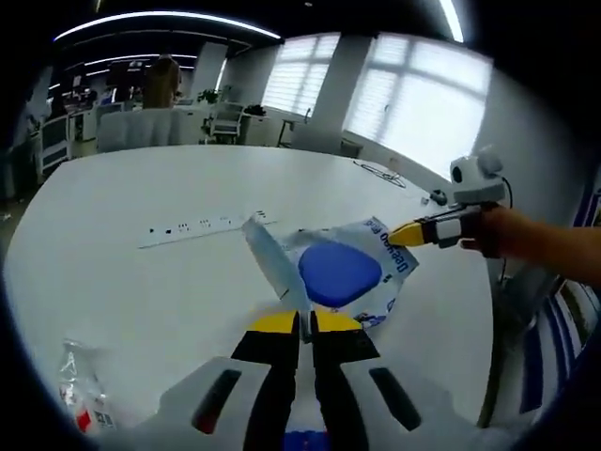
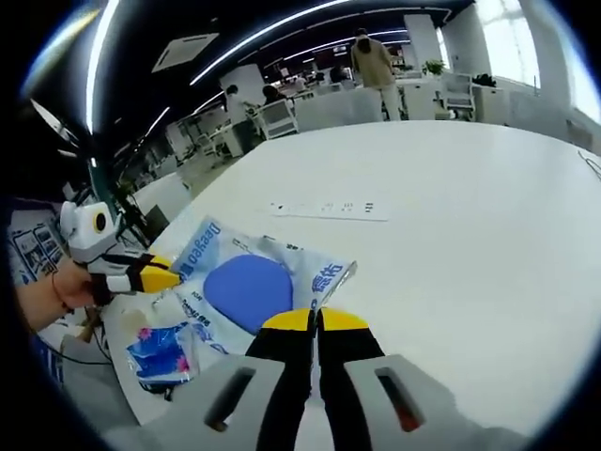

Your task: Arrange the tabletop items into an orderly group along one side of the table until the central work area is clear of visible clutter.

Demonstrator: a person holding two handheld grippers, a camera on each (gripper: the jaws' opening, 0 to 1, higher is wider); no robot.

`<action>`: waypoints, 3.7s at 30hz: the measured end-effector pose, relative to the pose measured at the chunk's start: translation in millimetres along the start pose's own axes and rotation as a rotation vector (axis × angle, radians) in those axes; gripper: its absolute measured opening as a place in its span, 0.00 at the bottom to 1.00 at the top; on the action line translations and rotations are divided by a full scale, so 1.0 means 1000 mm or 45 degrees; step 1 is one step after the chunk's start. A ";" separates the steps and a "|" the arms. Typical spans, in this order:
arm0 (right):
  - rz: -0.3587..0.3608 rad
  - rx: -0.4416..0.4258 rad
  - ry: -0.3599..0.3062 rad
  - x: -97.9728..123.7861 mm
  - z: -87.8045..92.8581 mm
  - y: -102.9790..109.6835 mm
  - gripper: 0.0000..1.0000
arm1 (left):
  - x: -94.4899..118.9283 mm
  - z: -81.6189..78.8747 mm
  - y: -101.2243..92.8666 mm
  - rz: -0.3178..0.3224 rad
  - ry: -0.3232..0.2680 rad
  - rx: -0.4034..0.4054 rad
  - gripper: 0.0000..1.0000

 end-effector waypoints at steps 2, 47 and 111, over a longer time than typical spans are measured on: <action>-0.004 -0.011 0.010 -0.005 0.004 -0.001 0.00 | -0.003 0.004 0.003 -0.011 0.017 -0.002 0.01; 0.044 -0.143 0.091 -0.058 0.048 -0.024 0.03 | -0.024 0.063 0.049 -0.119 0.189 0.118 0.06; -0.040 0.034 -0.198 0.000 -0.008 0.046 0.55 | 0.094 -0.007 0.065 -0.289 -0.055 0.071 0.62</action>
Point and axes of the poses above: the point that each gripper's makers call its tool centre point, and the gripper's own axes: x roughly backward along the fingers, y roughly to its left, z roughly out of its underside, the point moved 6 cm from there along x, roughly backward along the fingers, and after that the axes turned 9 degrees about -y, right-handed, at the moved point
